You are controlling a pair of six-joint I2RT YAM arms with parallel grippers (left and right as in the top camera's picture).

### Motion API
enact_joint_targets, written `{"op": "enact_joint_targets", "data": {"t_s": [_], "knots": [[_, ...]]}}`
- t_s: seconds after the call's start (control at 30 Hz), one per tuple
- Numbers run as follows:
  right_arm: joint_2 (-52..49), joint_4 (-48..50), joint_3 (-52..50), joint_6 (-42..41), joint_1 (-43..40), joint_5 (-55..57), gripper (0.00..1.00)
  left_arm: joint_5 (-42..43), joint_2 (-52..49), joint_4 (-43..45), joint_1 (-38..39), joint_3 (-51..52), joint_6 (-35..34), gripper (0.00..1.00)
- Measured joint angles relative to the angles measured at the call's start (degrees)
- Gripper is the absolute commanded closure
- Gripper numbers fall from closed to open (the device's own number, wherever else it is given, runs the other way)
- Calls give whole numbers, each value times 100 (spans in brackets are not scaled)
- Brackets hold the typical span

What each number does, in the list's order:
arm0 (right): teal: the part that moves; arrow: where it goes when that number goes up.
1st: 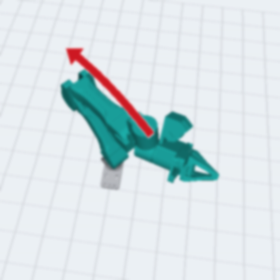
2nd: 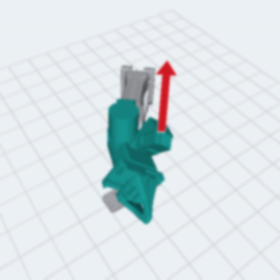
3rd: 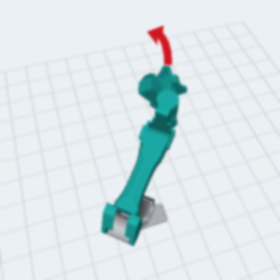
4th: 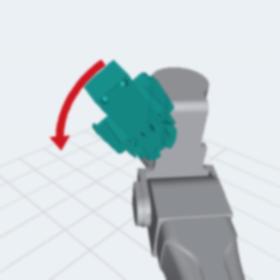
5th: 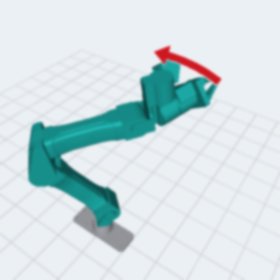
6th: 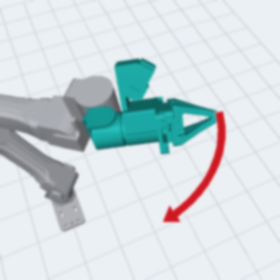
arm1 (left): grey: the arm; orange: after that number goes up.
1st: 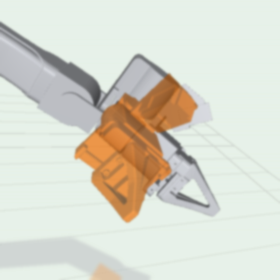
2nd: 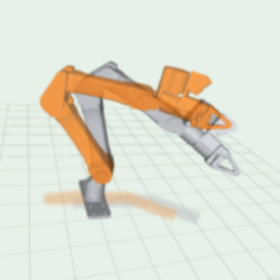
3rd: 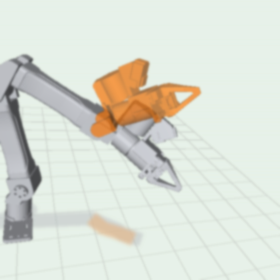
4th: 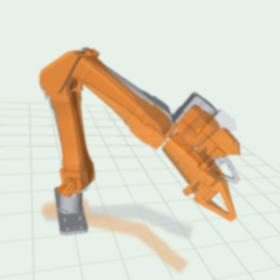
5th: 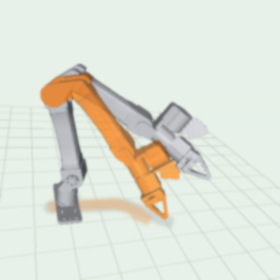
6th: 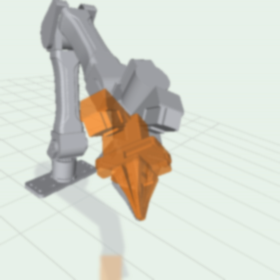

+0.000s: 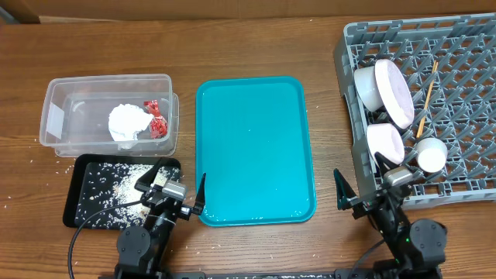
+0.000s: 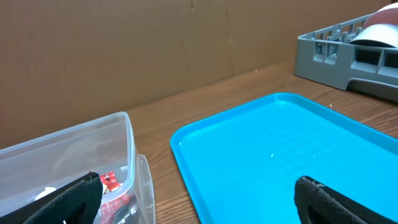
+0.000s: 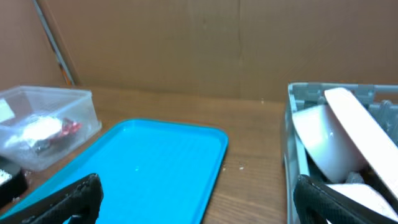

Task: Sort waste into correct bins and load items into the dishwasher

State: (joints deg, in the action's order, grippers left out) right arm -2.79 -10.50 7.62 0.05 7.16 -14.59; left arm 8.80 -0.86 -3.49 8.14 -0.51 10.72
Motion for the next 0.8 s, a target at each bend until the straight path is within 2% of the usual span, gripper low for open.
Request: {"op": "enact_joint_targets", "data": {"t_s": [0.13, 0.8], "knots": [[195, 758, -601, 0, 0, -59, 0, 0, 0, 0, 0, 0, 0, 0], [195, 699, -656, -2, 0, -109, 0, 0, 0, 0, 0, 0, 0, 0]]}}
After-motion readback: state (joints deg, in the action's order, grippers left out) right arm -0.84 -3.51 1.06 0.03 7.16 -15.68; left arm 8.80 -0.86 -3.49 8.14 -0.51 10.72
